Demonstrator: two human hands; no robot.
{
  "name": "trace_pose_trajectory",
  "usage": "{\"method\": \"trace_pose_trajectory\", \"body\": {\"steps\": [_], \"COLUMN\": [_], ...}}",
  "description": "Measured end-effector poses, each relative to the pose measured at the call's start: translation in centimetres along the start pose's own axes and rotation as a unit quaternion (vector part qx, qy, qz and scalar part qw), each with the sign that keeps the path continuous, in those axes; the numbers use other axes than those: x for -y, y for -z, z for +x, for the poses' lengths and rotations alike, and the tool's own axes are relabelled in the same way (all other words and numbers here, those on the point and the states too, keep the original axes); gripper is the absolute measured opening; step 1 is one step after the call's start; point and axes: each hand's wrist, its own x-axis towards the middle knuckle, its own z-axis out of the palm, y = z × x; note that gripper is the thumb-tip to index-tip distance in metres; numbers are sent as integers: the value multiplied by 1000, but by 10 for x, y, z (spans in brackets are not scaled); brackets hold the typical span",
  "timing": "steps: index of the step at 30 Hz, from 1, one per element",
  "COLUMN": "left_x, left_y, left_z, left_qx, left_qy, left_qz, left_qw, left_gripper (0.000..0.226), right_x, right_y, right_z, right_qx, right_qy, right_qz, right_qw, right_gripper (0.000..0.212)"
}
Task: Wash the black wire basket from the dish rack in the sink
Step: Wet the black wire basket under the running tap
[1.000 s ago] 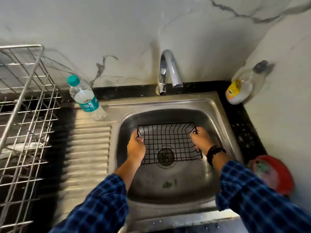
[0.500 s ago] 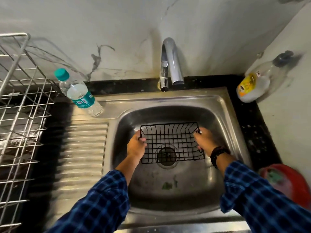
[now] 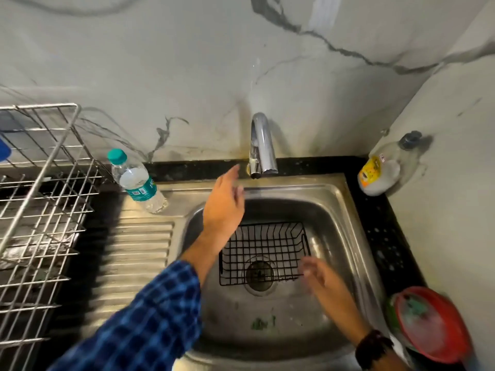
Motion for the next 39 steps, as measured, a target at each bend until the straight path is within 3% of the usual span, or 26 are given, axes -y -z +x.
{"method": "trace_pose_trajectory", "body": {"steps": [4,9,13,15,17,21,25,28,30,31,33,34,37,39], "left_x": [-48,-55,-54,-55,-49,-12,9,43,69,77,86,95,109,98], "left_y": [-2,-15,-12,-10,-8,-1,6,-5,-22,-31,-46,-53,-64,-61], "left_z": [60,77,72,75,78,78,65,9,-35,-54,-82,-90,-94,-90], "left_qx": [68,35,23,21,13,59,55,43,97,133,191,195,146,133], "left_qy": [-30,58,11,11,68,194,237,287,392,460,558,569,556,557], "left_qz": [48,58,167,154,109,22,-110,-59,-4,-24,-142,-184,-215,-242], "left_qw": [996,996,986,988,992,979,964,955,915,878,795,777,790,783], "left_gripper": [32,30,29,17,10,16,12,24,38,43,50,52,33,28], "right_x": [-18,-17,-28,-34,-31,-24,-26,-20,-15,-13,-8,-6,-4,-9], "right_y": [-5,1,14,17,19,18,15,10,5,2,-4,-6,-17,-23], "right_z": [-10,-18,-22,-22,-23,-23,-18,-17,-10,-4,14,27,71,94], "right_qx": [41,26,-1,-6,-17,-31,-24,-17,-33,-47,-91,-107,-100,-92], "right_qy": [-8,-3,-8,-16,-22,-23,-48,-66,-75,-81,-101,-118,-181,-198], "right_qz": [-59,-28,7,25,37,53,42,23,13,10,13,22,52,80], "right_qw": [997,999,1000,1000,999,998,998,997,997,996,991,987,977,973], "right_gripper": [15,15,24,22,24,24,16,18,19,24,40,47,60,52]}}
